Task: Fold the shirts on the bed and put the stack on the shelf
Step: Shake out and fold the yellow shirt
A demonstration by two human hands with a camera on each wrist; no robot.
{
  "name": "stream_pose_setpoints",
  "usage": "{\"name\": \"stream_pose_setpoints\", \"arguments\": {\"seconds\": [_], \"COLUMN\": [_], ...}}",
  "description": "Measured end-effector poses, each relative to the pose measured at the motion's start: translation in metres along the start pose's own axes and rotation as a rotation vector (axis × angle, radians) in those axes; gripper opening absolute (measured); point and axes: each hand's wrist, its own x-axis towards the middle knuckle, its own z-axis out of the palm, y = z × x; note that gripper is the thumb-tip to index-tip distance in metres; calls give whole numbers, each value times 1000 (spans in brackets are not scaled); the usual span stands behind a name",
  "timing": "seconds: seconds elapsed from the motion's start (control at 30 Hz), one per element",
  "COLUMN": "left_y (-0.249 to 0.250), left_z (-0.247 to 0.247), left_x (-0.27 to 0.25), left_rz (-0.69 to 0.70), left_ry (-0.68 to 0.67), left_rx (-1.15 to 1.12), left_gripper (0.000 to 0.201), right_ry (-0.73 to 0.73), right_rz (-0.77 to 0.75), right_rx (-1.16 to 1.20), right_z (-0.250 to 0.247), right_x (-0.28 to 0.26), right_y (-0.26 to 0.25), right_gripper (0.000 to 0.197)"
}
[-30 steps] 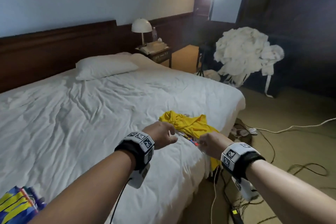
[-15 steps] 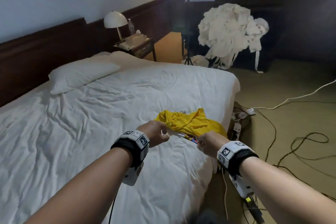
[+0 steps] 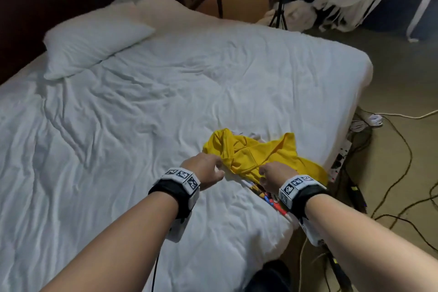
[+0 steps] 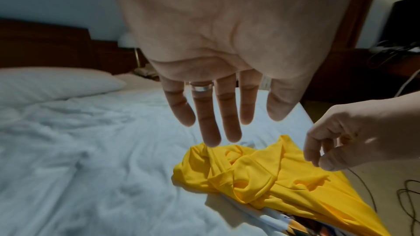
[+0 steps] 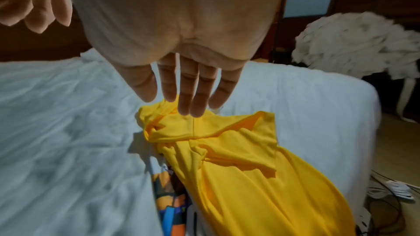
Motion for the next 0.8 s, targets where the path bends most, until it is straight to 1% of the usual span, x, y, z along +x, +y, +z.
{"name": "stream_pose_setpoints", "arguments": {"seconds": [0.07, 0.13, 0.3, 0.4, 0.47, 0.5, 0.53, 0.57, 0.63, 0.67, 0.73, 0.8], "left_y": [-6, -11, -23, -28, -27, -25, -23, -21, -15, -12, -10, -14], "left_z": [8, 20, 62, 89, 105, 111, 116, 118, 117, 115, 106, 92], "left_x": [35, 64, 119, 140, 149, 152, 155, 158, 163, 164, 159, 147], "left_rz": [-42, -75, -76, -20, 37, 52, 48, 26, -23, -37, -61, -89], "left_ry": [-21, -35, -70, -97, -112, -111, -102, -89, -61, -50, -14, 74], "left_rx": [-46, -88, -85, 65, 164, 210, 254, 293, 380, 420, 410, 264], "left_gripper": [34, 36, 49, 69, 81, 83, 81, 73, 45, 34, 26, 26], "right_ry": [-32, -31, -16, -20, -33, -32, -28, -29, -43, -51, -48, -29], "right_rz": [-60, -128, -262, -307, -333, -350, -366, -374, -378, -365, -312, -256], "right_rx": [-42, -97, -238, -289, -285, -281, -269, -253, -213, -194, -151, -65], "right_z": [3, 8, 25, 35, 39, 39, 38, 37, 33, 30, 18, 2], "right_x": [40, 74, 132, 150, 157, 161, 164, 167, 171, 171, 165, 155], "right_y": [9, 16, 33, 42, 47, 50, 52, 54, 57, 58, 57, 51], "right_gripper": [30, 33, 58, 59, 53, 48, 42, 37, 31, 28, 19, 16]}}
